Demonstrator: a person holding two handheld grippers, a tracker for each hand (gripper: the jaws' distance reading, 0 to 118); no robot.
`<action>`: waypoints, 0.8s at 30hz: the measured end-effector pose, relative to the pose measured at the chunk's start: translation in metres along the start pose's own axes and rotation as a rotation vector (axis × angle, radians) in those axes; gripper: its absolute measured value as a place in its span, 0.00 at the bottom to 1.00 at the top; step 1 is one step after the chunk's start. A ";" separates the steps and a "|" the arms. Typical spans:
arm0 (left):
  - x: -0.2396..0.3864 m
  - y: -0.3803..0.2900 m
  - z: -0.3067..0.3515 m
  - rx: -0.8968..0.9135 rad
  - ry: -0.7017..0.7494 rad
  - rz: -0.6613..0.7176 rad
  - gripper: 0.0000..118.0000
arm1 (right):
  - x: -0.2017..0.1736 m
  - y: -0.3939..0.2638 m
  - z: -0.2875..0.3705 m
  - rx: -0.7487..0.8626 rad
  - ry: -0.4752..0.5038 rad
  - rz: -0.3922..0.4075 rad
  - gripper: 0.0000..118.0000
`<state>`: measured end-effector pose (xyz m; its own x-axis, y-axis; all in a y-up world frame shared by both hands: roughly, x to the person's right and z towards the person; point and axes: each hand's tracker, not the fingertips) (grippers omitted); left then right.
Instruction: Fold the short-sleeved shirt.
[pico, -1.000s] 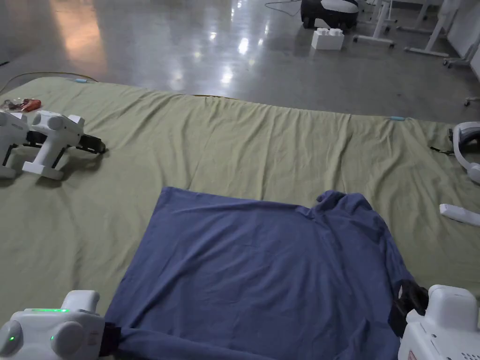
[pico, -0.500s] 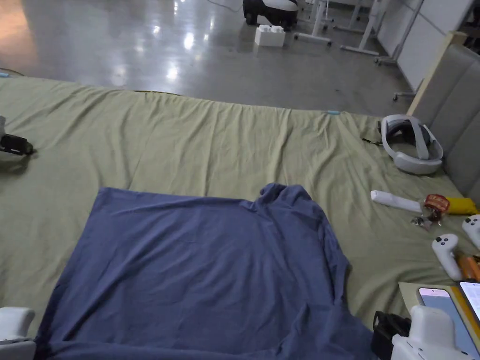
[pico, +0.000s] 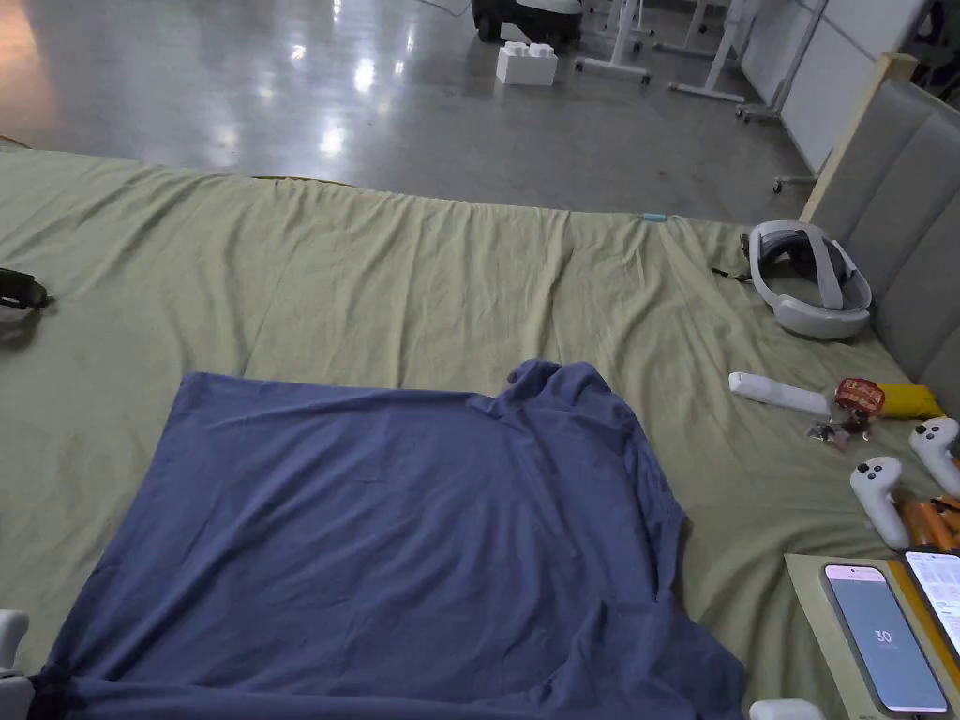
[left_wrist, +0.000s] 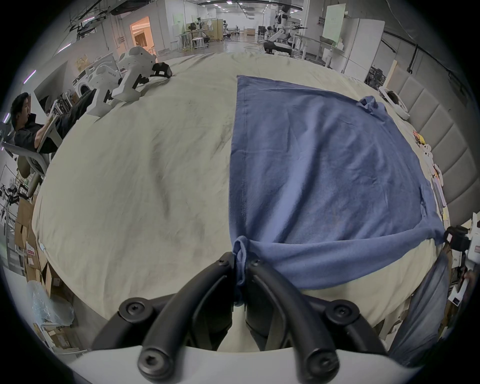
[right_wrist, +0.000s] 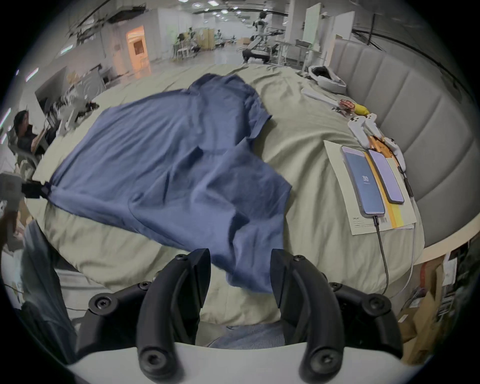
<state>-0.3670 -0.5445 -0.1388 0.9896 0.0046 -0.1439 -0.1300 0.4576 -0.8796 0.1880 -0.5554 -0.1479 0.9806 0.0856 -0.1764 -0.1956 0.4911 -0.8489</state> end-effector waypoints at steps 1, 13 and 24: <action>0.000 -0.001 -0.001 -0.002 0.001 0.000 0.08 | -0.001 0.001 -0.009 -0.023 -0.011 0.009 0.45; -0.003 -0.002 -0.002 0.000 -0.016 0.047 0.08 | 0.006 0.028 -0.052 -0.087 0.061 -0.037 0.24; -0.004 0.008 0.009 0.038 -0.024 0.062 0.08 | -0.001 0.050 -0.011 0.016 0.026 0.054 0.09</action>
<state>-0.3713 -0.5325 -0.1409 0.9809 0.0552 -0.1867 -0.1896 0.4889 -0.8515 0.1776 -0.5408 -0.1955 0.9678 0.0902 -0.2352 -0.2482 0.5003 -0.8295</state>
